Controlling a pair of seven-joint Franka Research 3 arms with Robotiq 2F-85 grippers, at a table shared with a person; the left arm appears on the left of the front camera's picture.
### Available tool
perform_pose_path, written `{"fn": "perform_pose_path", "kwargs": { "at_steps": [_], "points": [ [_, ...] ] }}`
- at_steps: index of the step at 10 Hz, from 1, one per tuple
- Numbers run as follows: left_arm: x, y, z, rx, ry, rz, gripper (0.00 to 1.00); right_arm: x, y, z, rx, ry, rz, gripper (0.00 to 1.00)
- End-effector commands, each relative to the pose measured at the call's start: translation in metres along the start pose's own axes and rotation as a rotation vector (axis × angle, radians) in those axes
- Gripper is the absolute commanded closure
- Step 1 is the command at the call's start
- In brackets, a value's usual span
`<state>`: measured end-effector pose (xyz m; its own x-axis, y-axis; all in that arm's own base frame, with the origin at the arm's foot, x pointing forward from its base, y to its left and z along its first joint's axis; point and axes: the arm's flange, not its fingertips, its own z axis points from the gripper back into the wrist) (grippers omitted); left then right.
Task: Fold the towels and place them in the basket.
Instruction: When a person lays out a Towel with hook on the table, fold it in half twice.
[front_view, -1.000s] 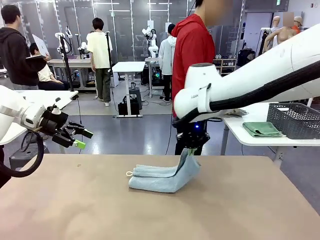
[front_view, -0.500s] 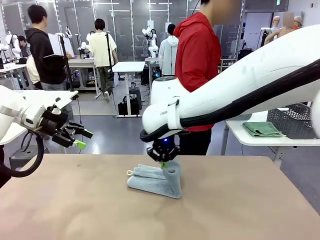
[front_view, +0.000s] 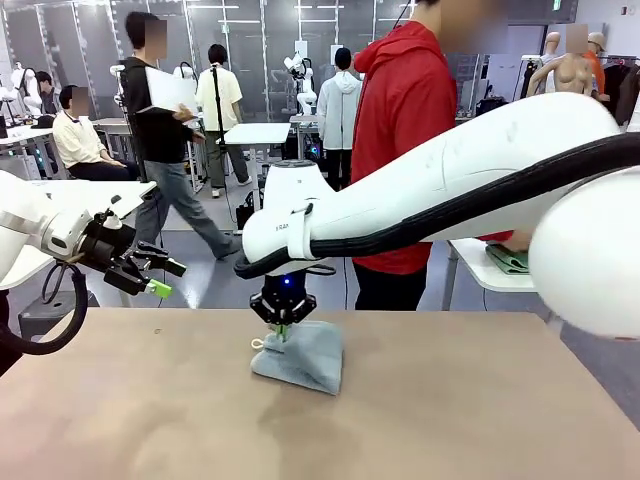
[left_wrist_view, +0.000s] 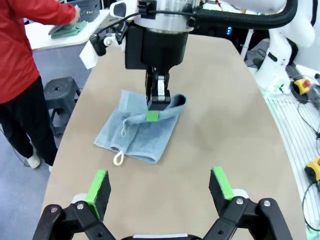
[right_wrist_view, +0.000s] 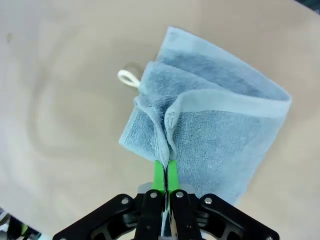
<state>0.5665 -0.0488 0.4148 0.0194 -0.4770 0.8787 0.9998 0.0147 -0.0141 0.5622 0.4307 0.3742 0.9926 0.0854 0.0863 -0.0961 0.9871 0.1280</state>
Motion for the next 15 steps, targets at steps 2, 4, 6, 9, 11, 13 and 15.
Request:
{"fn": "perform_pose_path", "kwargs": {
  "at_steps": [2, 4, 6, 9, 11, 13, 15],
  "points": [
    [0.002, 0.000, 0.001, 0.000, 0.002, 0.017, 0.00, 0.009, 0.020, -0.010, 0.056, -0.035, -0.053, 1.00],
    [0.002, 0.000, 0.001, 0.000, 0.002, 0.017, 0.00, 0.009, 0.024, -0.018, 0.068, -0.101, -0.080, 1.00],
    [0.002, 0.000, 0.001, 0.000, 0.002, 0.017, 0.00, 0.013, 0.024, -0.026, 0.058, -0.151, -0.123, 1.00],
    [0.002, 0.000, 0.001, 0.000, 0.002, 0.017, 0.00, 0.024, 0.019, -0.038, 0.063, -0.196, -0.188, 0.77],
    [0.002, 0.000, 0.001, 0.000, 0.002, 0.017, 0.00, 0.019, 0.014, -0.035, 0.067, -0.162, -0.186, 0.74],
    [0.002, 0.000, 0.001, 0.000, 0.002, 0.017, 0.00, 0.004, -0.002, -0.010, 0.059, -0.120, -0.189, 0.54],
    [0.002, 0.000, 0.001, 0.000, 0.002, 0.017, 0.00, -0.023, -0.036, 0.023, 0.001, -0.100, -0.244, 0.54]
  ]
}}
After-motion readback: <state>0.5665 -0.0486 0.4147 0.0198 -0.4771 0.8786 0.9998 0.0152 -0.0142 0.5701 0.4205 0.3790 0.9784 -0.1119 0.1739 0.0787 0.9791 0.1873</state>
